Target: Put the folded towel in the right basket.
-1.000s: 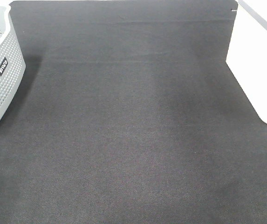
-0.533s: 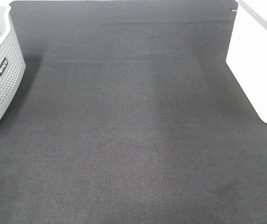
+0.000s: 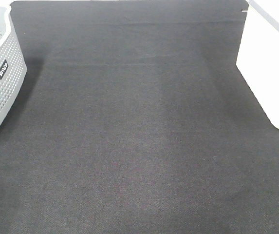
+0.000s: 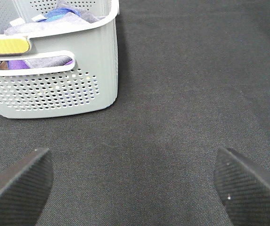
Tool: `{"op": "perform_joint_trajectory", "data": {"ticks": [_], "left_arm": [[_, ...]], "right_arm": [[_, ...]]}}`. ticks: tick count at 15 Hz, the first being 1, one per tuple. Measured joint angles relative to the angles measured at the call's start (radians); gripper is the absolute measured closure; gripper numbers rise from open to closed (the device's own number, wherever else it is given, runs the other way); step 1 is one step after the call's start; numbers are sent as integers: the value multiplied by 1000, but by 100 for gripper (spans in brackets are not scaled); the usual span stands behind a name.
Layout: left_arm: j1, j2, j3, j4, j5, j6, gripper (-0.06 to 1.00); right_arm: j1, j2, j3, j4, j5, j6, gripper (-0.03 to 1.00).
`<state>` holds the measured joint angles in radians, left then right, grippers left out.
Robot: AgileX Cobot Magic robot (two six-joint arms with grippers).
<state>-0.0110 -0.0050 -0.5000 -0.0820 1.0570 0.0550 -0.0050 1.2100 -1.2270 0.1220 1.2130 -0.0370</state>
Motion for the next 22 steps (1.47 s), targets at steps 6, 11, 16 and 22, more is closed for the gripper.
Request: {"op": "perform_joint_trajectory", "data": {"ticks": [6,11,16,22], "left_arm": [[0,0,0,0,0,0,7],[0,0,0,0,0,0,7],[0,0,0,0,0,0,7],[0,0,0,0,0,0,7]], "right_arm": [[0,-433,498,-16,-5,0,27],[0,-872,680,-54,-36,0,27],[0,-1145,695,-57,-89,-35,27],[0,-1216,724,-54,-143,-43,27]]}}
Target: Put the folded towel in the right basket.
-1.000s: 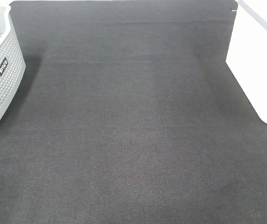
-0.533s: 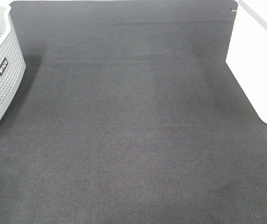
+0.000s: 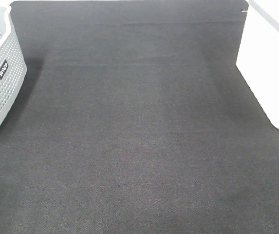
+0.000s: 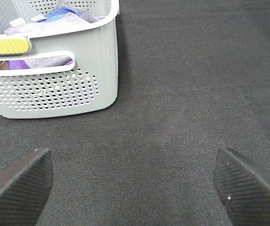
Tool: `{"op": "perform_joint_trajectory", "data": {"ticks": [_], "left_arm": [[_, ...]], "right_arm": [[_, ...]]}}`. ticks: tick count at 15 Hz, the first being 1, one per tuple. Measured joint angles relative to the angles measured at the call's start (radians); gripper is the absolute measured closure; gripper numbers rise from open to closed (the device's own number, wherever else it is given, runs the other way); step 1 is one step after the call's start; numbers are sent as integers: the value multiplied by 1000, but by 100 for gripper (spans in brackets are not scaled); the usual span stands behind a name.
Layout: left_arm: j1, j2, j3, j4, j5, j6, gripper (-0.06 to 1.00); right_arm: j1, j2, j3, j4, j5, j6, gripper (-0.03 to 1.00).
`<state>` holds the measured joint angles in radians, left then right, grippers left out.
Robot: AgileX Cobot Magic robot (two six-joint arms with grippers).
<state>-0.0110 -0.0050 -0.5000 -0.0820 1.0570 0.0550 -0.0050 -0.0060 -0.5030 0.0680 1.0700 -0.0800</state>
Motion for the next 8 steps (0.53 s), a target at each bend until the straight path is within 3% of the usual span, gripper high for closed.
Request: {"op": "perform_joint_trajectory", "data": {"ticks": [8], "left_arm": [[0,0,0,0,0,0,7]], "right_arm": [[0,0,0,1,-1,-1,27]]}}
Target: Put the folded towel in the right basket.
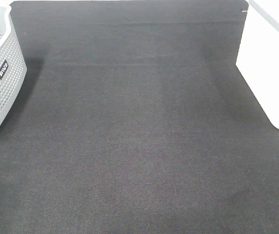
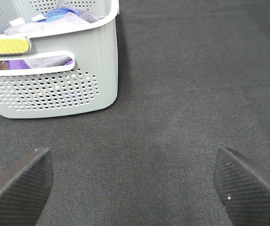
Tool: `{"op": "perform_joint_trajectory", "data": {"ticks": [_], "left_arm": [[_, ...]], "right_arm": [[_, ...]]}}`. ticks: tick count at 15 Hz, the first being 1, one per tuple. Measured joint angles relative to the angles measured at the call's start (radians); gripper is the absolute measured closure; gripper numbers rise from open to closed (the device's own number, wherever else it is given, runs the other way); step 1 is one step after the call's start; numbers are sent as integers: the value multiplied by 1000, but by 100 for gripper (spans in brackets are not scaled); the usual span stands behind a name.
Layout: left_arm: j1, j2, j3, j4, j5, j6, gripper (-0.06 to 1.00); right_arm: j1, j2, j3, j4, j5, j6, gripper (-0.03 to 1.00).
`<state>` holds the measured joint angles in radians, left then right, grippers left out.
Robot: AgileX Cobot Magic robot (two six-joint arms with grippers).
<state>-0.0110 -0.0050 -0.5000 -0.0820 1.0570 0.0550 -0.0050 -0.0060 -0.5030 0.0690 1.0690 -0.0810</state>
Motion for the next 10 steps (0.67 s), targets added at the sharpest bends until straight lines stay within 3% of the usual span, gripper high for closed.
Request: {"op": "perform_joint_trajectory", "data": {"ticks": [10], "left_arm": [[0,0,0,0,0,0,7]], "right_arm": [[0,0,0,0,0,-1,27]]}}
